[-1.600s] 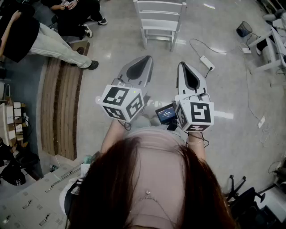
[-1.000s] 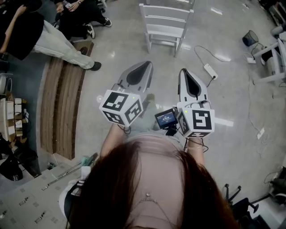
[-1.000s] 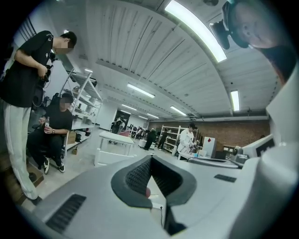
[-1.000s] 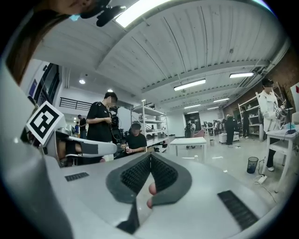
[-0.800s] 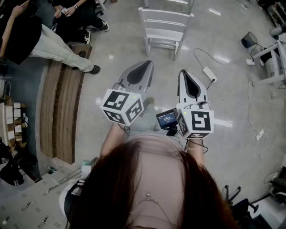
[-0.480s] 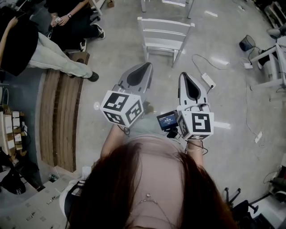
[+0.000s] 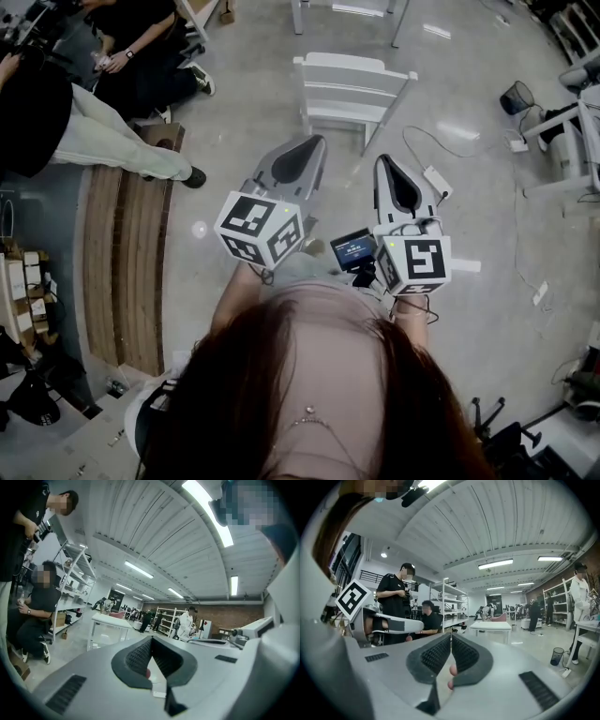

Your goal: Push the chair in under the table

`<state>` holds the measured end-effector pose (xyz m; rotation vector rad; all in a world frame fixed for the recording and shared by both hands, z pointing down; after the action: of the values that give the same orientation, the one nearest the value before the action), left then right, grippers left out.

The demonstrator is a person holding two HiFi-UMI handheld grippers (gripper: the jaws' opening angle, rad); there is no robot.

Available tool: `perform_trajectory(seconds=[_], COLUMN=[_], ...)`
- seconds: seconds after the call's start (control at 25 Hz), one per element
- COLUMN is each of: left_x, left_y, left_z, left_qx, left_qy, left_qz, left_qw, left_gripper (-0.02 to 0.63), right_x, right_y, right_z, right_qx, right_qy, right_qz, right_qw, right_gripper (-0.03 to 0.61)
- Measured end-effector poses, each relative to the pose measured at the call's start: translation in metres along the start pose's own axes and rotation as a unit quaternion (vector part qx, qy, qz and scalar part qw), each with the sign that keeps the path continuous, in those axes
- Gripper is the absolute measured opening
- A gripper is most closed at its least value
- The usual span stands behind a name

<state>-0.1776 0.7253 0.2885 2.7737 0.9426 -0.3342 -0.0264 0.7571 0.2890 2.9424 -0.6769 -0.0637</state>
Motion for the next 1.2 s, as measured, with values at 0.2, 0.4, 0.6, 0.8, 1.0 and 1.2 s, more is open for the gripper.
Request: perform_trajectory(seconds=[0.2,0.4,0.6,0.8,1.0,1.2], left_x=[-0.019,-0.032,-0.053,-0.075,-0.09,-0.11], left_y=[0.013,0.028,0.057,0.096,0.14,0.179], left_z=[0.0,-0.004,0.0,0.01,0.017,0.027], left_qx=[-0.009,-0.016,-0.012,-0.007,-0.013,-0.017], left_qy=[-0.004,-0.009,-0.007,-0.007,-0.01,-0.003], left_qz=[-0.003,0.0,0.006,0.014,0.017,0.02], left_qw=[1.0,0.9998,0.9999,0.9998,0.9997,0.9996], left_gripper=[0.008,0.008,0.008,0.008,0.008,0.008], right_x=[0.004,0.014,0.033,0.057,0.088,0.121], right_y=[0.02,0.038,0.069,0.106,0.141,0.175], right_z=[-0.002,-0.004,-0.003,0.001,0.001,0.002], right_qx=[-0.006,-0.008,-0.006,-0.003,-0.008,-0.014], right_qy=[0.002,0.005,0.002,0.001,0.004,0.0], right_qz=[0.003,0.001,0.005,0.013,0.024,0.035], right_qw=[1.0,1.0,1.0,1.0,1.0,0.999], right_gripper=[0.021,0.021,0.021,0.021,0.021,0.022])
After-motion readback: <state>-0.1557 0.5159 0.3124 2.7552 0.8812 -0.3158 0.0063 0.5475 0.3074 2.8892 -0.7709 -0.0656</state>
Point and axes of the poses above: the fingertips, and each gripper's own axes: y forward along the fingers, x to its right, z out of its top, the point moved 6 cm from there along -y, backward along the fingers, and after that the axes turned 2 degrees about -x, right-handed, at the moved point
